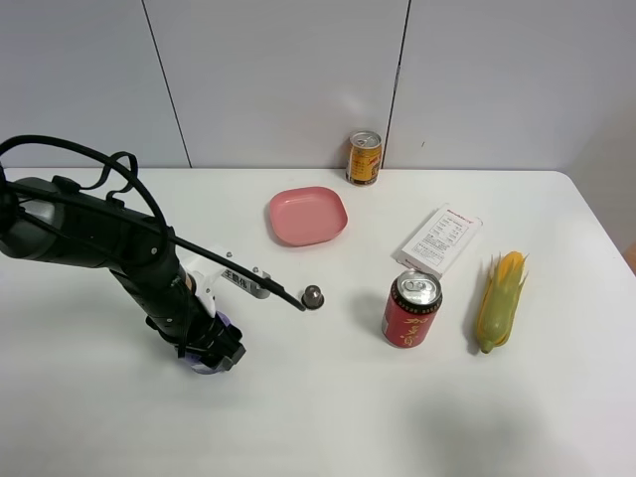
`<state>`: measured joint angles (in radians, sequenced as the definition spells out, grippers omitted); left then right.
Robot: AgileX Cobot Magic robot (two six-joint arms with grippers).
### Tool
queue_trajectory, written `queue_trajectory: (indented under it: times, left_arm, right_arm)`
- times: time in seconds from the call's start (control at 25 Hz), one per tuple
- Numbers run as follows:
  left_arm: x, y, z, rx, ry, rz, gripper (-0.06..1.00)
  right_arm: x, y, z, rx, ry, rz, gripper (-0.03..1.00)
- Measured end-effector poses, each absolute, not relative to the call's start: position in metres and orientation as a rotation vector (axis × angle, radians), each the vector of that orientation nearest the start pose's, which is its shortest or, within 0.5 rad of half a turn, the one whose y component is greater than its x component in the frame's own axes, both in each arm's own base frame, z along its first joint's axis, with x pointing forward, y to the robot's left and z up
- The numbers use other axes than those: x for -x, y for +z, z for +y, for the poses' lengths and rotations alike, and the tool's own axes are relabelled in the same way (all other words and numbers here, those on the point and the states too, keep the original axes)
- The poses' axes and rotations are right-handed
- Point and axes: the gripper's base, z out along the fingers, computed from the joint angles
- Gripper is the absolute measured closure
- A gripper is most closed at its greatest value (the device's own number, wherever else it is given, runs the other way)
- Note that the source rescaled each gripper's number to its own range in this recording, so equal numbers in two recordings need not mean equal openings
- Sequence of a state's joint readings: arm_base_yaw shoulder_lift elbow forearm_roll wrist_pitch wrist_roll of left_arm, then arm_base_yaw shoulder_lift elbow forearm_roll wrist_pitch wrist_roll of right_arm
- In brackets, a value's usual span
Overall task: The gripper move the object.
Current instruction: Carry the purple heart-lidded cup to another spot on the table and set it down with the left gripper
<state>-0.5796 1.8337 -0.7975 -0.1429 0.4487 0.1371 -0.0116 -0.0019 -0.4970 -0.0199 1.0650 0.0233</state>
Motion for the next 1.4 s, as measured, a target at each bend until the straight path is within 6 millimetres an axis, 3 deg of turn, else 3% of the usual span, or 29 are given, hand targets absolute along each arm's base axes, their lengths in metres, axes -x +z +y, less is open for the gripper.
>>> queue_trajectory:
  times: [0.24, 0.4, 0.6, 0.8, 0.96, 1.08, 1.24, 1.4]
  left_arm:
    - [-0.234, 0.115, -0.161, -0.888, -0.164, 2.889, 0.94]
    - [-0.235, 0.139, -0.163, -0.913, -0.176, 2.912, 0.94]
    - [-0.254, 0.188, -0.178, -0.967, -0.191, 2.920, 0.94]
    - [-0.281, 0.252, -0.201, -1.019, -0.175, 2.749, 0.94]
    - [-0.291, 0.299, -0.221, -1.043, -0.191, 2.623, 0.94]
    - [-0.295, 0.318, -0.237, -1.083, -0.199, 2.585, 0.94]
    - [-0.304, 0.327, -0.264, -1.134, -0.216, 2.534, 0.94]
    - [-0.318, 0.321, -0.288, -1.190, -0.220, 2.484, 0.94]
  right_arm:
    - [0.005, 0.276, -0.002, -0.037, -0.017, 2.049, -0.03]
    - [0.005, 0.276, -0.002, -0.037, -0.017, 2.049, -0.03]
    - [0.005, 0.276, -0.002, -0.037, -0.017, 2.049, -0.03]
    - [0.005, 0.276, -0.002, -0.037, -0.017, 2.049, -0.03]
    - [0.005, 0.276, -0.002, -0.037, -0.017, 2.049, -0.03]
    - [0.005, 0.276, -0.002, -0.037, -0.017, 2.049, -0.03]
    - [0.005, 0.276, -0.002, -0.037, -0.017, 2.049, -0.03]
    - [0.005, 0.276, -0.002, -0.037, -0.017, 2.049, -0.03]
